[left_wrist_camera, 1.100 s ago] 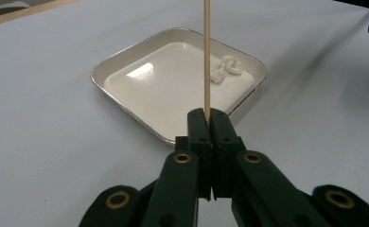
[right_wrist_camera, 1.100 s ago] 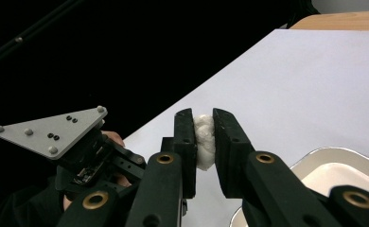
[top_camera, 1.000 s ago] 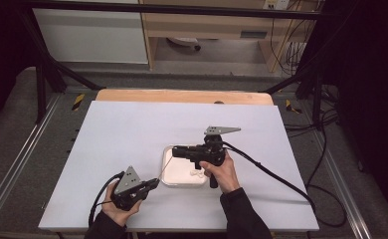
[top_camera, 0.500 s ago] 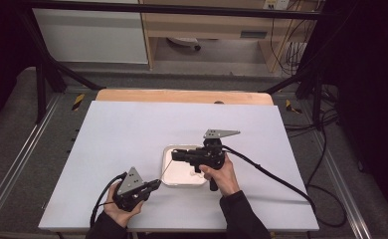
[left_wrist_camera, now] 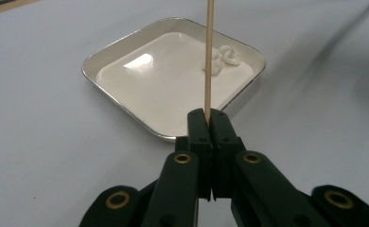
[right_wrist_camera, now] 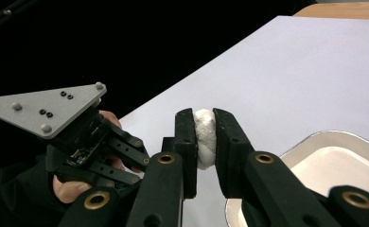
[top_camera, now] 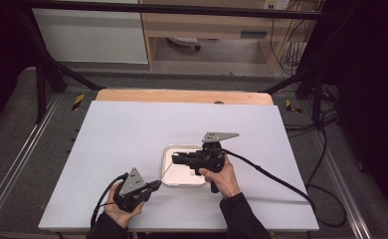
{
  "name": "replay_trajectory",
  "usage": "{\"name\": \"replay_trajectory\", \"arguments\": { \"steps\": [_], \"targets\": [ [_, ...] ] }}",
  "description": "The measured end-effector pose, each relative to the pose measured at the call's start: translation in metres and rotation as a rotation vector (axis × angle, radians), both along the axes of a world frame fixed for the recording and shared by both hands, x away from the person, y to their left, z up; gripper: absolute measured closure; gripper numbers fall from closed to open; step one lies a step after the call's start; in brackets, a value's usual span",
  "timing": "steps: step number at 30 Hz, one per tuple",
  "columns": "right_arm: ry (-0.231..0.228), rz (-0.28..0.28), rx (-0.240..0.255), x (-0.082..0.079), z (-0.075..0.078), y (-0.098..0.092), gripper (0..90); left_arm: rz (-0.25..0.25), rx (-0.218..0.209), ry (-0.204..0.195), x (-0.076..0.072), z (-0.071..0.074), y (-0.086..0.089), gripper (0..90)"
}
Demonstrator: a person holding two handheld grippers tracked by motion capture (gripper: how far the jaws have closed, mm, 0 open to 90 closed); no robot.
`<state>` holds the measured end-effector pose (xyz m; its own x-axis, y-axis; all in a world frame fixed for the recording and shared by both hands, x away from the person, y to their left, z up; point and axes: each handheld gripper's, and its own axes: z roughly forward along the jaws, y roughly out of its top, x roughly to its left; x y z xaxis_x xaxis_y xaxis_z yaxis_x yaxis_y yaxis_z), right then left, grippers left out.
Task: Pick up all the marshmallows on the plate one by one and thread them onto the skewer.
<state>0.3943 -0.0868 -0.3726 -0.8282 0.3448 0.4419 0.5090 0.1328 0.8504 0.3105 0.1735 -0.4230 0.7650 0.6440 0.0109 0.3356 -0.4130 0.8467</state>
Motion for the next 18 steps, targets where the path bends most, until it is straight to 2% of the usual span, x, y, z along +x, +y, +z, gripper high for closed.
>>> {"name": "replay_trajectory", "arguments": {
  "steps": [5,18],
  "targets": [
    [0.006,0.006,0.010,-0.0011,-0.0016,0.0013,81.3,0.002,0.004,-0.006,-0.0006,0.0008,0.0004,89.4],
    [0.016,-0.001,0.015,-0.0023,-0.0065,0.0041,81.2,0.000,-0.004,0.013,0.0015,0.0003,-0.0007,89.4]
  ]
}}
